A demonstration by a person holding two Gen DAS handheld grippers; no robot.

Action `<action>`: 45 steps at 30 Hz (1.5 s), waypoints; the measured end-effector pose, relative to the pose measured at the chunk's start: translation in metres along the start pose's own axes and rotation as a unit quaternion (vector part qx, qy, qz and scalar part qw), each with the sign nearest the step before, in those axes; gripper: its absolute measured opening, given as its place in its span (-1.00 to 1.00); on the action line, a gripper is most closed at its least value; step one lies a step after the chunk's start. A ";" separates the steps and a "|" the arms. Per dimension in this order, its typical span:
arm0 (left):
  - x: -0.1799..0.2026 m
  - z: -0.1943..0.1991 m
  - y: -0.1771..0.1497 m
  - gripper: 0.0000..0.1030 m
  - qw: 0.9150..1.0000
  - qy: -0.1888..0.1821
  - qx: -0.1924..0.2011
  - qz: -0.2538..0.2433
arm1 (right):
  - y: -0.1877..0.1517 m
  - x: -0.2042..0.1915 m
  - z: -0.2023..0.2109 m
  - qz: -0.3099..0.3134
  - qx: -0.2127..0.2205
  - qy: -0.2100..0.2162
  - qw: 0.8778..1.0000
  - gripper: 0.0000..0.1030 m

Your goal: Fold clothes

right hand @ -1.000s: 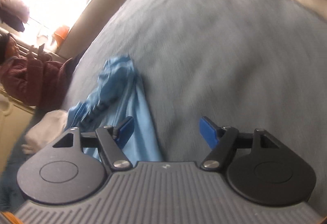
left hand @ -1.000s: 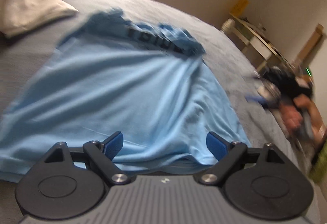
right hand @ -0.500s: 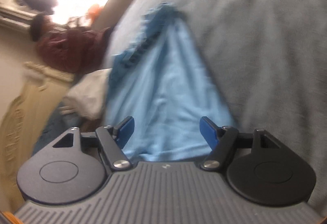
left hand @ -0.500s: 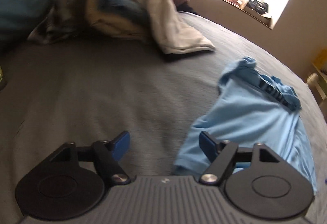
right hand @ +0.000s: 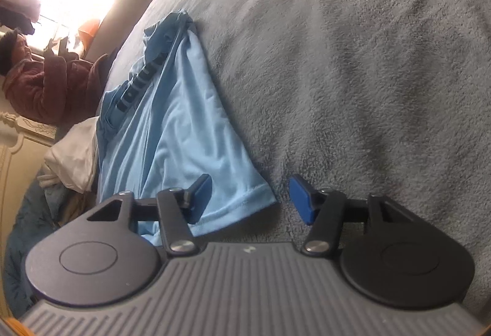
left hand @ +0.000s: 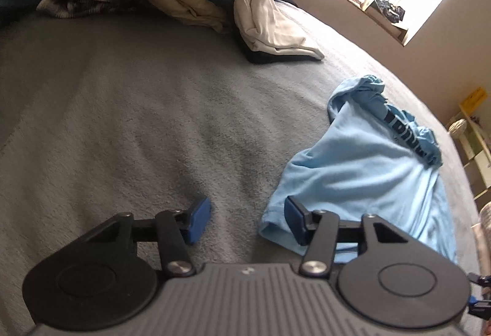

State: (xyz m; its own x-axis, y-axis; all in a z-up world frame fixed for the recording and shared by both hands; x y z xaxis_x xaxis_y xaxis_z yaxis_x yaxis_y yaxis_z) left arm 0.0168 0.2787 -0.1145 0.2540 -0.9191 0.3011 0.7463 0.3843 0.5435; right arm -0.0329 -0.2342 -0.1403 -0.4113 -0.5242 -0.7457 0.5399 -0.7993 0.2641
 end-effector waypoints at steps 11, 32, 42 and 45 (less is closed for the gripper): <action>0.027 -0.019 -0.003 -0.24 0.997 0.021 -0.021 -0.064 | 0.002 0.011 -0.005 -0.055 -0.016 0.011 0.998 -0.29; 0.071 0.009 -0.017 -0.92 0.982 0.041 -0.032 -0.183 | 0.009 -0.011 0.008 0.037 -0.005 0.038 0.999 -0.92; 0.084 0.060 -0.033 -0.92 0.970 -0.024 -0.080 -0.227 | 0.035 -0.010 0.068 0.091 -0.020 -0.011 0.996 -0.93; 0.089 0.055 -0.047 -0.92 0.963 -0.027 -0.096 -0.249 | 0.039 0.005 0.066 0.088 -0.030 -0.035 0.995 -0.93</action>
State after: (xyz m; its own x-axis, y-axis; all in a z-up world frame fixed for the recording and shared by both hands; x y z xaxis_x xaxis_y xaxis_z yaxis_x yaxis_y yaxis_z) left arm -0.0299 0.1832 -0.0701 -0.1933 -0.9775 0.0839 0.8691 -0.1309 0.4771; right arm -0.0628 -0.2876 -0.0936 -0.3554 -0.6757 -0.6459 0.6500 -0.6752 0.3487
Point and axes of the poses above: each gripper's, at about its wrist camera, not at the fingertips, and z roughly against the way its jaws point, x to its right, y to its top, the point moved 3 cm from there along -z, roughly the way its jaws point, and after that the axes turned 7 degrees about y, right-handed, at the moved point
